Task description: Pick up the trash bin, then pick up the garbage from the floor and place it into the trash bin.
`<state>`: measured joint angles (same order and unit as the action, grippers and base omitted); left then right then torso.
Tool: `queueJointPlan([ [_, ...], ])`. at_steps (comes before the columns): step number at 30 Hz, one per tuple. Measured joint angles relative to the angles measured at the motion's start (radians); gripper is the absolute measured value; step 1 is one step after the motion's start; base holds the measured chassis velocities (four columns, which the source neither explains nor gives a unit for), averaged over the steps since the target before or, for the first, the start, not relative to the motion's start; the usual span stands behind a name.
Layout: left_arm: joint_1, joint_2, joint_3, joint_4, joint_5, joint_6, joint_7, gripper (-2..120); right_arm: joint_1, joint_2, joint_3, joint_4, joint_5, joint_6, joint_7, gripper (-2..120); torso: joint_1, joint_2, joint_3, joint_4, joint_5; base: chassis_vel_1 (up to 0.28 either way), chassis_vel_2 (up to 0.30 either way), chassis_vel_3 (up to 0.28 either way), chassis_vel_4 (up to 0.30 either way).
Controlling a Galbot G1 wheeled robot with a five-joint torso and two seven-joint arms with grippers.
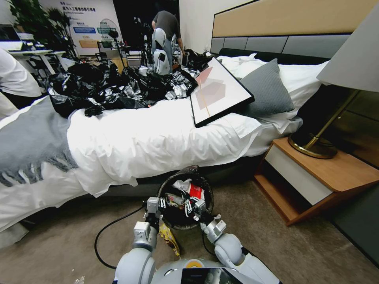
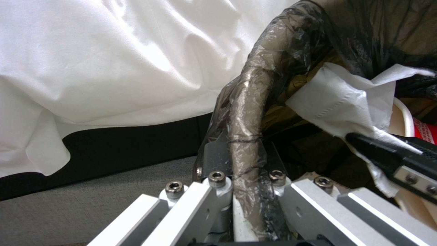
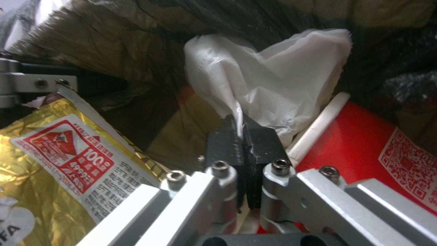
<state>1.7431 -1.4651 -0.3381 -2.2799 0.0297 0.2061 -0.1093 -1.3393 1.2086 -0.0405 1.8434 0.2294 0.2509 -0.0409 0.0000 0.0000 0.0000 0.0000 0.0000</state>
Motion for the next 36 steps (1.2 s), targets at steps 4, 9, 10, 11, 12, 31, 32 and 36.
queueJointPlan([
  [4,-0.001,-0.002,0.001,0.0,0.001,-0.001,0.0,0,-0.004,-0.001,0.001,0.011,-0.001,-0.013,0.018,27,0.0,0.0,0.0,0.0,0.0,0.0,0.0,0.0,0.0],
  [9,-0.004,-0.003,0.002,0.001,0.002,-0.001,0.0,0,-0.008,-0.004,0.004,0.019,-0.003,-0.017,0.025,41,0.0,0.0,0.0,0.0,0.0,0.0,0.0,0.0,0.0],
  [10,-0.005,-0.003,0.002,0.002,0.002,-0.001,0.0,0,-0.011,-0.005,0.006,0.021,-0.005,-0.017,0.025,47,0.0,0.0,0.0,0.0,0.0,0.0,0.0,0.0,0.0],
  [11,-0.005,-0.003,0.001,0.003,0.002,-0.002,0.0,0,-0.014,-0.005,0.007,0.025,-0.006,-0.017,0.025,52,0.0,0.0,0.0,0.0,0.0,0.0,0.0,0.0,0.0],
  [12,-0.005,-0.003,0.001,0.003,0.002,-0.002,0.0,0,-0.014,-0.005,0.007,0.025,-0.006,-0.017,0.025,52,0.0,0.0,0.0,0.0,0.0,0.0,0.0,0.0,0.0],
  [31,-0.023,-0.003,-0.024,0.03,-0.013,-0.004,0.001,0,-0.11,-0.049,0.043,0.215,-0.062,0.012,0.02,111,0.0,0.0,0.0,0.0001,0.0,0.0,0.0,0.0,0.0],
  [32,-0.025,-0.002,-0.026,0.033,-0.015,-0.003,0.001,0,-0.12,-0.052,0.053,0.232,-0.067,0.016,0.018,112,0.0,0.0,0.0,0.0001,0.0,0.0,0.0,0.0,0.0],
  [36,-0.03,-0.002,-0.028,0.043,-0.018,-0.003,0.001,0,-0.162,-0.053,0.092,0.295,-0.083,0.035,0.014,114,0.0,0.0,0.0,0.0,0.0,0.0,0.0,0.0,0.0],
])
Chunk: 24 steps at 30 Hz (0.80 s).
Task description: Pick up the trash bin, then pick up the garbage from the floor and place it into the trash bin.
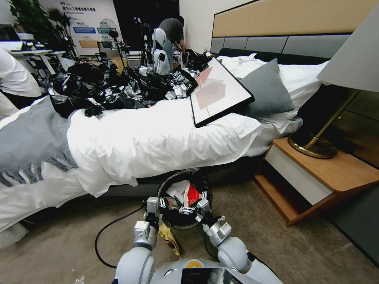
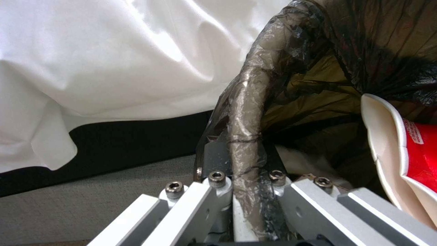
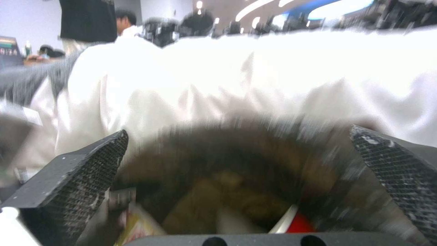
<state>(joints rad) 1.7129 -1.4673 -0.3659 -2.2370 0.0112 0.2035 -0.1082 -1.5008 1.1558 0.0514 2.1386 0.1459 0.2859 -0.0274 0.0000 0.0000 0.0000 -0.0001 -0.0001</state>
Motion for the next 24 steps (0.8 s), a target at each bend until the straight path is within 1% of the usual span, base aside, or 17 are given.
queueJointPlan([
  [1,0.0,0.0,0.0,0.0,0.0,0.0,0.0,0,0.0,0.0,0.0,0.0,0.0,0.0,0.0,114,0.0,0.0,0.0,0.0,0.0,0.0,0.0,0.0,0.0],
  [3,-0.001,0.001,-0.002,0.004,-0.001,0.001,0.0,0,-0.03,0.017,0.033,0.045,-0.018,0.022,-0.002,114,0.0,0.0,0.0,0.0001,-0.0001,0.0,0.0,0.0,0.0],
  [7,0.0,0.001,-0.004,0.004,-0.002,0.001,0.0,0,-0.054,0.043,0.063,0.072,-0.04,0.05,0.003,112,0.0,0.0,0.0,0.0,0.0001,0.0,0.0,0.0,0.0],
  [10,0.002,0.002,-0.007,-0.001,-0.011,0.003,-0.004,0,-0.09,0.083,0.099,0.108,-0.069,0.071,0.044,107,0.0,0.0,0.0,0.0,0.0,0.0,0.0,0.0,0.0],
  [15,0.004,0.004,-0.008,-0.005,-0.022,0.003,-0.009,0,-0.109,0.111,0.141,0.124,-0.081,0.094,0.061,100,0.0,0.0,0.0,0.0,0.0,0.0,0.0,0.0,0.0],
  [24,0.008,0.006,-0.011,-0.019,-0.027,0.006,-0.01,0,-0.1,0.142,0.169,0.112,-0.067,0.094,0.078,100,0.0,0.0,0.0,0.0,0.0,0.0,0.0,0.0,0.0],
])
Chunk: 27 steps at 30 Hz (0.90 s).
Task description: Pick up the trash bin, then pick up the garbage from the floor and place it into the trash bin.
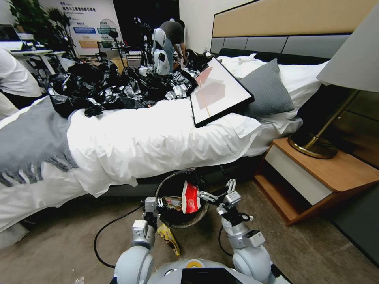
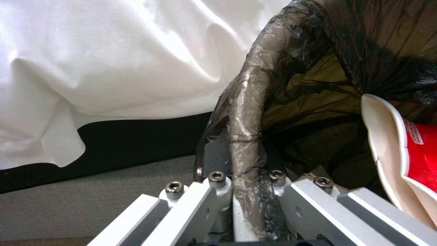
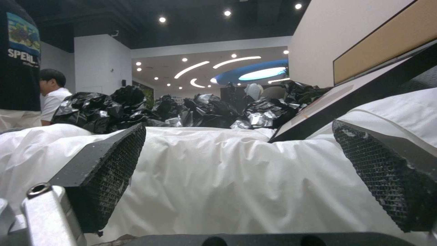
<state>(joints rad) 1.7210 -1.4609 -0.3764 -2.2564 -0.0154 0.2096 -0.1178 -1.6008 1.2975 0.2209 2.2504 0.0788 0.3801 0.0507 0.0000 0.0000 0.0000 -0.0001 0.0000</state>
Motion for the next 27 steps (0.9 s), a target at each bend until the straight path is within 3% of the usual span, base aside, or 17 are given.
queueJointPlan([
  [11,0.004,0.0,-0.011,-0.012,-0.006,0.002,-0.003,0,0.014,0.025,0.064,-0.036,0.034,0.004,0.008,100,0.0,0.0,0.0,0.0,0.0001,0.037,0.03,0.031,0.031],
  [27,0.014,-0.003,-0.021,-0.024,-0.01,0.003,-0.002,0,0.018,0.039,0.074,-0.059,0.036,0.019,0.006,100,0.0,0.0,0.0,0.0003,0.0,0.098,0.095,0.104,0.093],
])
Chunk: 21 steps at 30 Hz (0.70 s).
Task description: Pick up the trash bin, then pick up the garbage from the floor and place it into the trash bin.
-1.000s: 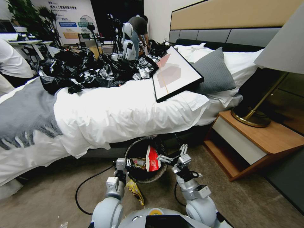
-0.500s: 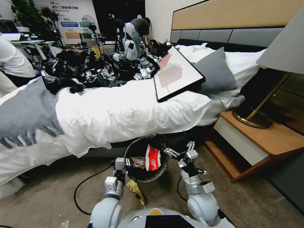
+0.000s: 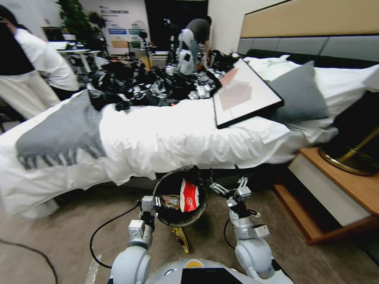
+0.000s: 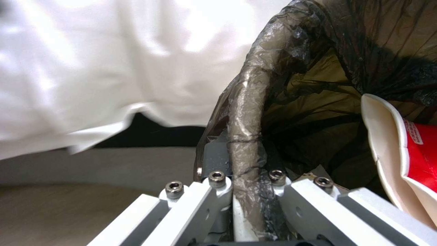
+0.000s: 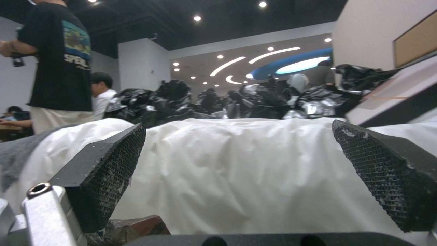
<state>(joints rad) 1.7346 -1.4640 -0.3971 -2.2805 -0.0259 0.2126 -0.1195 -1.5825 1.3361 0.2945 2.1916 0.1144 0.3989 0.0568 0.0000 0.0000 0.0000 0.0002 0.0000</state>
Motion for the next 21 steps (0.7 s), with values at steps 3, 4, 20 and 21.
queueJointPlan([
  [3,0.0,-0.001,0.0,0.0,0.001,0.0,0.001,0,-0.002,0.0,-0.001,0.0,0.0,0.0,-0.001,100,0.0,0.0,0.0,-0.0002,0.0,0.13,0.134,0.128,0.113],
  [4,0.0,-0.001,0.0,0.0,0.001,0.0,0.001,0,-0.002,0.0,-0.001,0.0,0.0,0.0,-0.001,100,0.0,0.0,0.0,-0.0002,0.0,0.135,0.126,0.106,0.121],
  [20,0.002,-0.001,-0.003,0.0,0.004,-0.002,0.003,0,-0.001,-0.003,-0.021,-0.005,-0.004,-0.002,-0.004,100,0.0,0.0,0.0,-0.0001,0.0,0.12,0.126,0.123,0.13],
  [21,0.002,-0.001,-0.003,0.0,0.004,-0.002,0.003,0,-0.001,-0.003,-0.021,-0.005,-0.004,-0.002,-0.004,100,0.0,0.0,0.0,-0.0001,0.0,0.129,0.138,0.146,0.132],
])
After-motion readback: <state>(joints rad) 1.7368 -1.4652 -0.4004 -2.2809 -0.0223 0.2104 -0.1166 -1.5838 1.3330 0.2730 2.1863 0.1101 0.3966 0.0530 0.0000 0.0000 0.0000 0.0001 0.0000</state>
